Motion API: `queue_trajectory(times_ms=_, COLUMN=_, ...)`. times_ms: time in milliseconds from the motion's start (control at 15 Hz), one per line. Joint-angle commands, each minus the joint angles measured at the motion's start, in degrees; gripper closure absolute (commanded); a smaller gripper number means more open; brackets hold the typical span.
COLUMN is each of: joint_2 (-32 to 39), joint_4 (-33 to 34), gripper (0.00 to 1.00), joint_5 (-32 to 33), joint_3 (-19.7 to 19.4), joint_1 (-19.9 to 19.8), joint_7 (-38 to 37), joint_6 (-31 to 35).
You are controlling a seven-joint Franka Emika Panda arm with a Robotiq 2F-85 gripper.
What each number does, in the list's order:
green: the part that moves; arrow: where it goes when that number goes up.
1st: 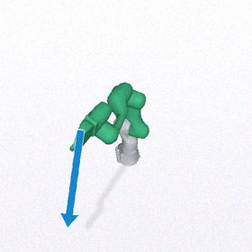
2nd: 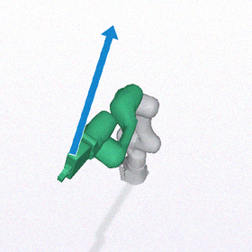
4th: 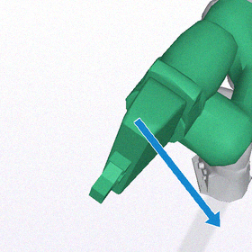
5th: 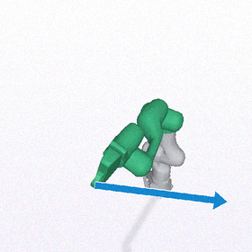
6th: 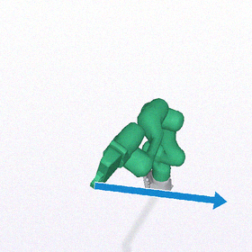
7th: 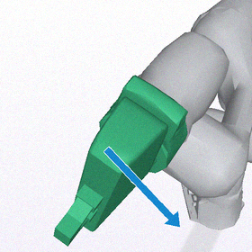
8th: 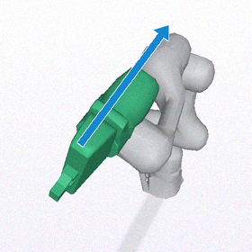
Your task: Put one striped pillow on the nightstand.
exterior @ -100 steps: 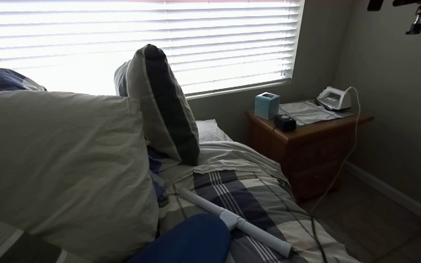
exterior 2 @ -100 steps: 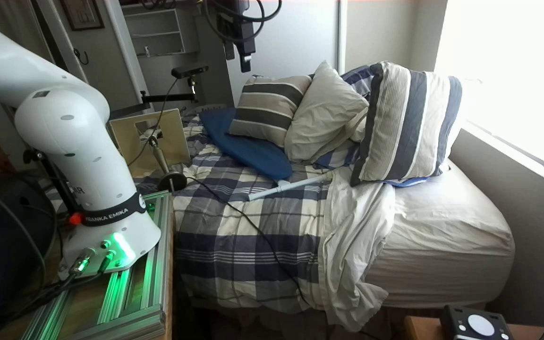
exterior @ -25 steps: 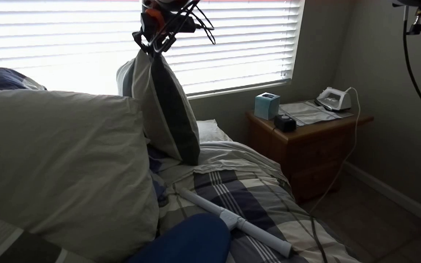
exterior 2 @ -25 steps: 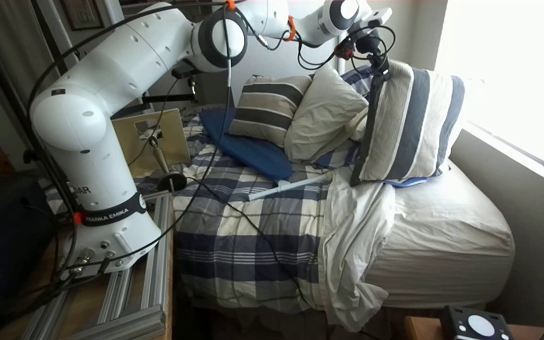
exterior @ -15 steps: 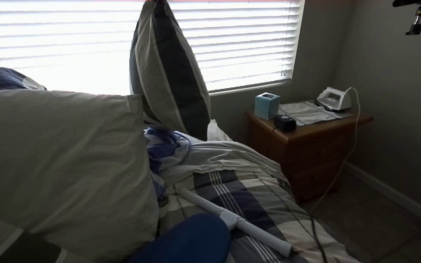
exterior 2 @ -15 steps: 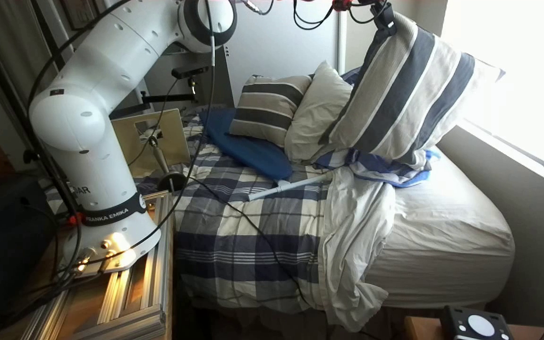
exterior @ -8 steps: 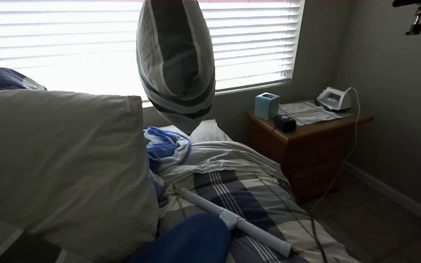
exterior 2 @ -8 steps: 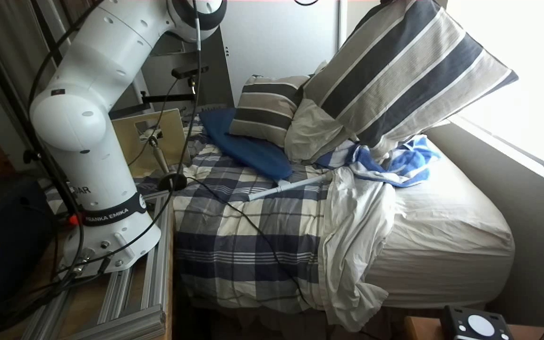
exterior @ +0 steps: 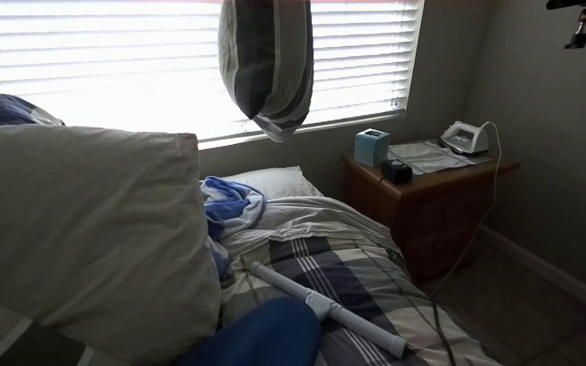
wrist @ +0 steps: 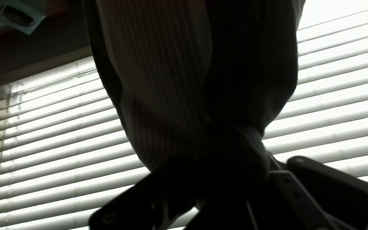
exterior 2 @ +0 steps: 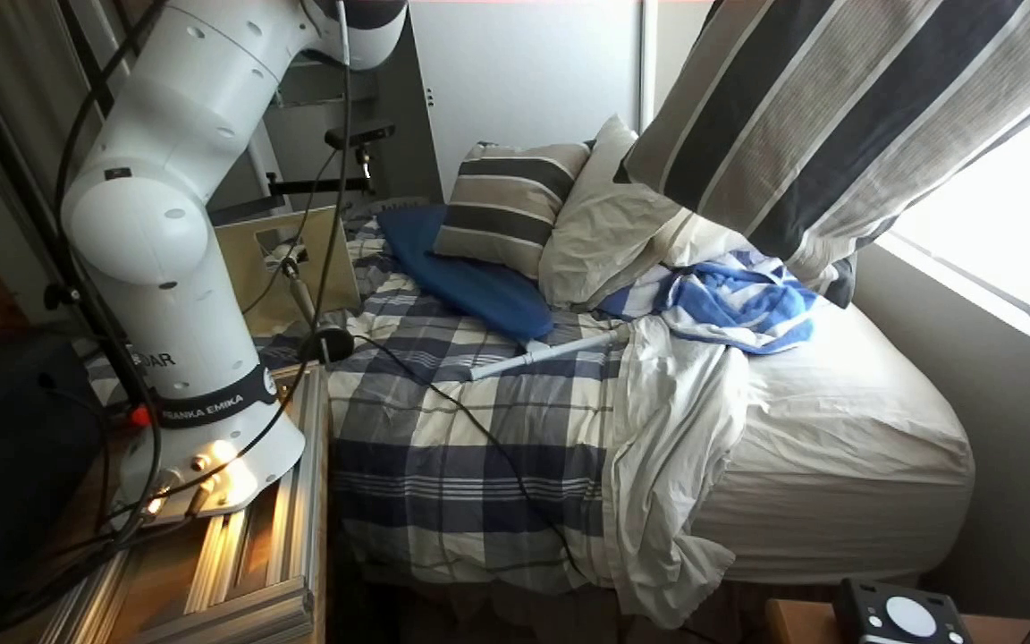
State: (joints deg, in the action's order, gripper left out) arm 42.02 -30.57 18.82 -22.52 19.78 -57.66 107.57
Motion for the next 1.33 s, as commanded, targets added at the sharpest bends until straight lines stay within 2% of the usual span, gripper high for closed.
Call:
queue_trajectory(times_ms=0, joint_2=-0.22, joint_4=0.00, gripper=0.89, joint_5=0.56, joint_3=-0.89, joint_1=0.26, joint_7=-1.03, joint_6=-0.81)
queue_trajectory(times_ms=400, joint_2=-0.47, joint_4=0.00, gripper=0.89, joint_5=0.92, joint_3=-1.85, joint_1=0.74, joint_7=-2.32, joint_6=-2.02)
queue_trajectory(times_ms=467, joint_2=-0.46, joint_4=0.00, gripper=0.97, joint_5=0.92, joint_3=-1.85, joint_1=0.78, joint_7=-2.42, joint_6=-2.02)
queue_trajectory(times_ms=667, joint_2=0.82, joint_4=0.22, gripper=0.97, joint_5=4.21, joint_3=-5.59, joint_1=0.10, joint_7=-7.75, joint_6=-2.85)
queue_trajectory(times_ms=1267, joint_2=1.15, joint_4=-0.48, gripper=0.97, joint_5=4.26, joint_3=-15.41, joint_1=-6.51, joint_7=-16.89, joint_6=-9.07)
